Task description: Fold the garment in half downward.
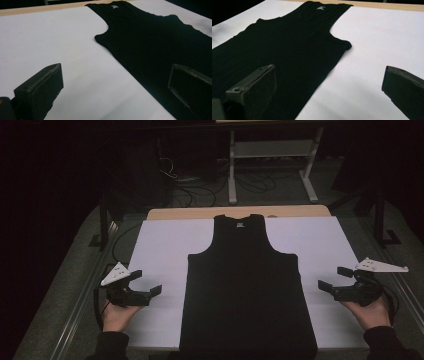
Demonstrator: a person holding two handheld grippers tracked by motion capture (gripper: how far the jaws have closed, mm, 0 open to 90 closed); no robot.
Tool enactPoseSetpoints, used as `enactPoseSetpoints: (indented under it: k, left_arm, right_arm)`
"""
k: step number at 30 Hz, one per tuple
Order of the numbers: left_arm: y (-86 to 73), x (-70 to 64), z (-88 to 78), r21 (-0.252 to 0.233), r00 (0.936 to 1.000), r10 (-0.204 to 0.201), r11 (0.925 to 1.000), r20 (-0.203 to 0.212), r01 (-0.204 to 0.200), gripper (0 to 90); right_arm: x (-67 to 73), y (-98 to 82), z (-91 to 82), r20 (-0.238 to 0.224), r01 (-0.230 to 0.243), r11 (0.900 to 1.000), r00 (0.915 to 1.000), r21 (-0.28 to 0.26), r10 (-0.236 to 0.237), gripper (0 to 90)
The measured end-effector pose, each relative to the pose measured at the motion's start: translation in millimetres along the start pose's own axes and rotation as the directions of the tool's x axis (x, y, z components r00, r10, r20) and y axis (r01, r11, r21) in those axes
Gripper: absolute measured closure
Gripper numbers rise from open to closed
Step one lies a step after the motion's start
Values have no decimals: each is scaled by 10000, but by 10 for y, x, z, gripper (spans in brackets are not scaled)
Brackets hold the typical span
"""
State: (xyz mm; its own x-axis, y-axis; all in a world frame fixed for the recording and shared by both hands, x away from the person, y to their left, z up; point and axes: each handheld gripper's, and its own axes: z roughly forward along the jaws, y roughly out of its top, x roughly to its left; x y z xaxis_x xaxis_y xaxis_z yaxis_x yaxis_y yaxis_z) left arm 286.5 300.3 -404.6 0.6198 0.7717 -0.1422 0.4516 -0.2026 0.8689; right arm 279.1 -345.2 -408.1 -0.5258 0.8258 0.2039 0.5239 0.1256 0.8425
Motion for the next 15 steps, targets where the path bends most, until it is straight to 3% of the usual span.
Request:
enactPoseSetpoints:
  k: [5,15]
  left_arm:
    - [-4,6,4,7,10000,-89,10000,-41,89,0]
    - [9,-3,-10,-82,9996,103,9999,-265,-105,0]
  right_arm:
    - [6,-2,0,-25,-16,10000,10000,5,16,0]
    - [-6,32,-57,-4,-77,9999,10000,-120,77,0]
